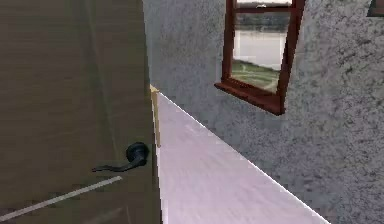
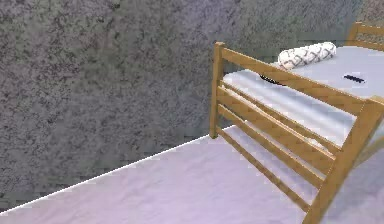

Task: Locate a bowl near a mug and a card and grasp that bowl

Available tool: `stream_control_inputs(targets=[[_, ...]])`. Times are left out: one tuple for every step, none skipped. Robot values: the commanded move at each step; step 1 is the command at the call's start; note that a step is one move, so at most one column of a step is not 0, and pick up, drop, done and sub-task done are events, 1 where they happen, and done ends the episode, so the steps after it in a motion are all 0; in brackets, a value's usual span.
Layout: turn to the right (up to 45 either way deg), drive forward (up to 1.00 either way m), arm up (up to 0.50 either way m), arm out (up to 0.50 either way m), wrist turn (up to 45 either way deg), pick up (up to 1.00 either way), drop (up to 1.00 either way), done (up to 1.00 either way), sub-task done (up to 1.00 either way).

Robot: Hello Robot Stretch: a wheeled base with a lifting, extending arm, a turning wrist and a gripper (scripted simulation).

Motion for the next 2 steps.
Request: stream_control_inputs(targets=[[21.0, 0.00, 0.00, 0.00, 0.0, 0.00, 0.00, 0.00, 0.00], [0.0, 0.50, 0.00, 0.00, 0.0, 0.00, 0.00, 0.00, 0.00]])
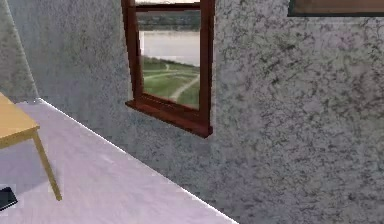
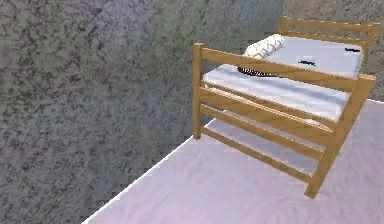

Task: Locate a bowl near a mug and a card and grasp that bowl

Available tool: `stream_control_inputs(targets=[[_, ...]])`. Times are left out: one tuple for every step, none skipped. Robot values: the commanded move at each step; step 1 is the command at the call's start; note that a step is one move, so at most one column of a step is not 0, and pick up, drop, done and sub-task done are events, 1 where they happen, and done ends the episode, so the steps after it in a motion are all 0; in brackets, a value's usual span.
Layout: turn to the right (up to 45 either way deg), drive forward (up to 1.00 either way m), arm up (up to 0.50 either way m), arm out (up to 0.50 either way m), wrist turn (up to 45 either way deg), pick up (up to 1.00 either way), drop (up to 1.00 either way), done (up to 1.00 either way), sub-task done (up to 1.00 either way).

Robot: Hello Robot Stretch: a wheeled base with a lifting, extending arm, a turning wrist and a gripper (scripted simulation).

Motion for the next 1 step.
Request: stream_control_inputs(targets=[[-3.0, 0.00, 0.00, 0.00, 0.0, 0.00, 0.00, 0.00, 0.00]])
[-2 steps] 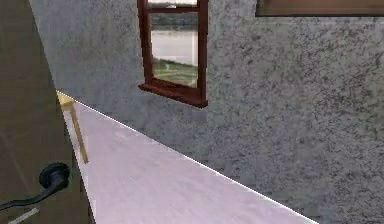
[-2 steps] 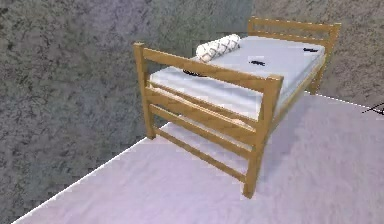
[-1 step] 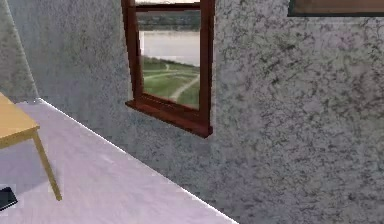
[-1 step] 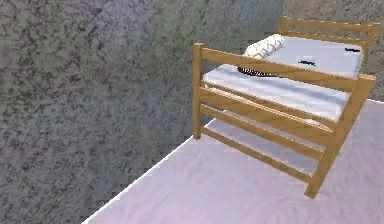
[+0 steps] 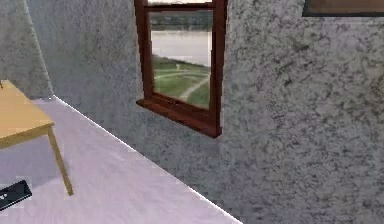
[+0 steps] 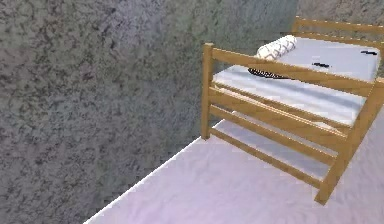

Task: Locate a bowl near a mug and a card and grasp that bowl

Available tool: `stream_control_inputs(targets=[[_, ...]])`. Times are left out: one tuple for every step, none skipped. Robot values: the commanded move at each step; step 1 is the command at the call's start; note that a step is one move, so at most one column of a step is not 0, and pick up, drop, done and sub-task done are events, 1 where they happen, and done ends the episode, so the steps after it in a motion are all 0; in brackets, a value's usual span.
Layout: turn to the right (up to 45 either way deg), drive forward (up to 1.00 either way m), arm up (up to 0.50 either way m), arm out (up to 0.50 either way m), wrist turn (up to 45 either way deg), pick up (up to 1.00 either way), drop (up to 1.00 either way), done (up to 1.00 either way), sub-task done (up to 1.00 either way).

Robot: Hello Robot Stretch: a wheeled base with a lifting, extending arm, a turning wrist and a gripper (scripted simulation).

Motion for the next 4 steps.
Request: stream_control_inputs(targets=[[0.0, 0.25, 0.00, 0.00, 0.0, 0.00, 0.00, 0.00, 0.00], [-45.0, 0.00, 0.00, 0.00, 0.0, 0.00, 0.00, 0.00, 0.00], [0.0, 0.60, 0.00, 0.00, 0.0, 0.00, 0.00, 0.00, 0.00], [-18.0, 0.00, 0.00, 0.00, 0.0, 0.00, 0.00, 0.00, 0.00]])
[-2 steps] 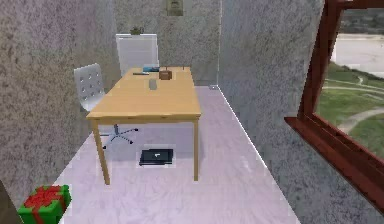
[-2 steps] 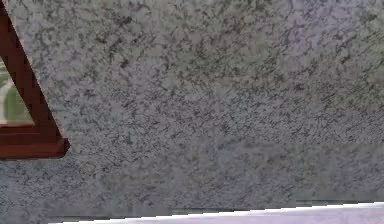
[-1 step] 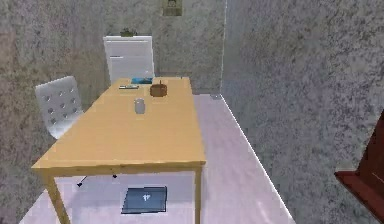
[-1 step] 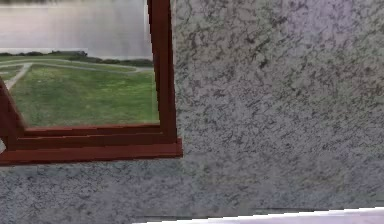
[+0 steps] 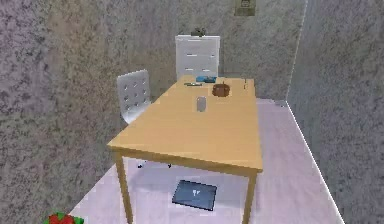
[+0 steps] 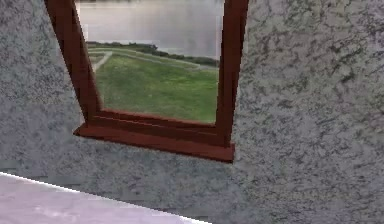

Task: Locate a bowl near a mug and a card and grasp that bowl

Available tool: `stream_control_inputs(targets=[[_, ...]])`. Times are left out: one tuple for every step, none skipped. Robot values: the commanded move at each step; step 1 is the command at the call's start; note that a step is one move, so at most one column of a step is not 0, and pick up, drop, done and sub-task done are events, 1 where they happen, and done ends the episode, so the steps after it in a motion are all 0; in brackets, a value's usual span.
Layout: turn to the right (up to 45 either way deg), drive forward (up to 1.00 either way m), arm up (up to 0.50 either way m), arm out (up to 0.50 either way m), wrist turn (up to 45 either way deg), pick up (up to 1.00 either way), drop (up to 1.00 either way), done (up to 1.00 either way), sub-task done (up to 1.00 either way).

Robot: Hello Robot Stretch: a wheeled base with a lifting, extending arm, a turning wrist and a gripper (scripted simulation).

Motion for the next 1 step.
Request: stream_control_inputs(targets=[[0.0, 0.60, 0.00, 0.00, 0.0, 0.00, 0.00, 0.00, 0.00]])
